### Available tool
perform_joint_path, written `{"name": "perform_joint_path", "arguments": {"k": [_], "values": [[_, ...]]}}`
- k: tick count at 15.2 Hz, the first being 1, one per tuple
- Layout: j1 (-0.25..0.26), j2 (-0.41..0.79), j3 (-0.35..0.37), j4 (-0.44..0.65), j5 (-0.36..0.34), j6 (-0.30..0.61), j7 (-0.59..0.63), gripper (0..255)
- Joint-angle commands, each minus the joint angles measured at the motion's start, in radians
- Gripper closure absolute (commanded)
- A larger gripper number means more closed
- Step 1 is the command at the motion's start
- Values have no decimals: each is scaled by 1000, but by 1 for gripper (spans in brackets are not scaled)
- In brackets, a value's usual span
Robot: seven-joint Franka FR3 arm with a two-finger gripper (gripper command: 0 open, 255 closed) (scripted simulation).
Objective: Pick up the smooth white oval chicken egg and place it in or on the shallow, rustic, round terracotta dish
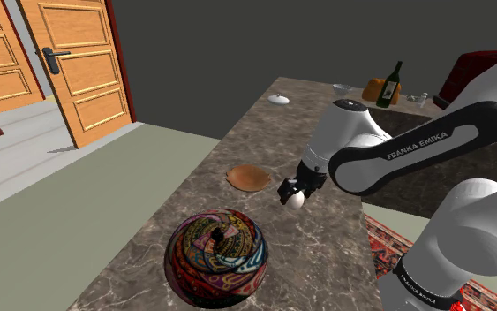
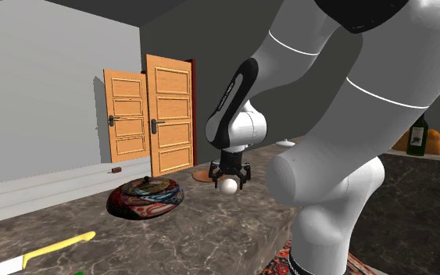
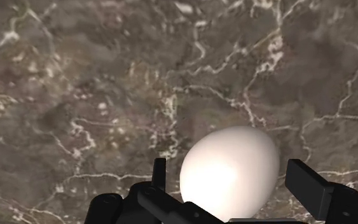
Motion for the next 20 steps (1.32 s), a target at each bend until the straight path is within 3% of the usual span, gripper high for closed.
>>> {"name": "perform_joint_path", "arguments": {"k": [1, 3, 4, 13, 20], "values": [[0, 1, 0, 0, 0, 1, 0, 0], [0, 1, 0, 0, 0, 1, 0, 0], [0, 1, 0, 0, 0, 1, 0, 255], [0, 1, 0, 0, 0, 1, 0, 255], [4, -99, -20, 44, -6, -143, -6, 255]]}}
